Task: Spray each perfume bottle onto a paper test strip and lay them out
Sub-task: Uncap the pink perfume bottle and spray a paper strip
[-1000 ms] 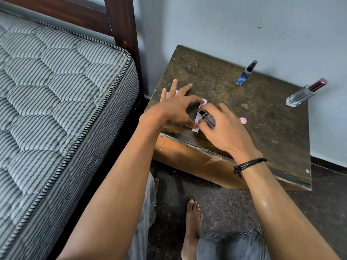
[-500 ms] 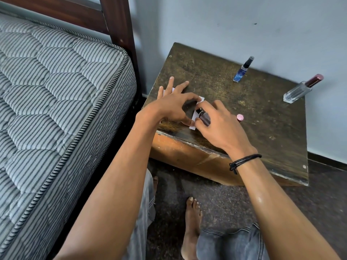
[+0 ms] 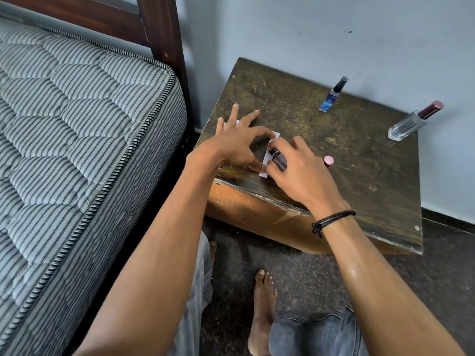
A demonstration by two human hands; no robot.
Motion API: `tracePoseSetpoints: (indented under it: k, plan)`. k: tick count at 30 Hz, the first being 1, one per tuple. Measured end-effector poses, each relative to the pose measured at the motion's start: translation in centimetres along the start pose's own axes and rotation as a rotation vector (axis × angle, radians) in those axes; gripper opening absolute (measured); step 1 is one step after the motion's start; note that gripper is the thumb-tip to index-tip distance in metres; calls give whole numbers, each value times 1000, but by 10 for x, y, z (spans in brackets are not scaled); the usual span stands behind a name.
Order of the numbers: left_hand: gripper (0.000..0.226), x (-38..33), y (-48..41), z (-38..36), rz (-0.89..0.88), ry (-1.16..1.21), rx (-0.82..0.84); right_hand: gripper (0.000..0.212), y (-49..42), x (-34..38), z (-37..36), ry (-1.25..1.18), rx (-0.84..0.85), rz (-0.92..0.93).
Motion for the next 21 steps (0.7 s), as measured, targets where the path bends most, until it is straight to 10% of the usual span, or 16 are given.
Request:
tracePoseSetpoints:
  k: [10, 21]
  plan:
    - [78, 2, 2, 1, 4, -3, 25, 32, -3, -16, 8, -291, -15, -18]
    - [84, 4, 0, -1, 0, -36, 35, 35, -4, -6, 2, -75, 25, 31]
Point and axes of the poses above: each hand's wrist, its own y-axis away from the middle knuckle, its own z-axis out of the back of the hand, x = y × z, the point moved 9 cm from there along -y, towards the middle knuckle, and after that the axes turned 12 degrees about x, right-handed, at the moved point
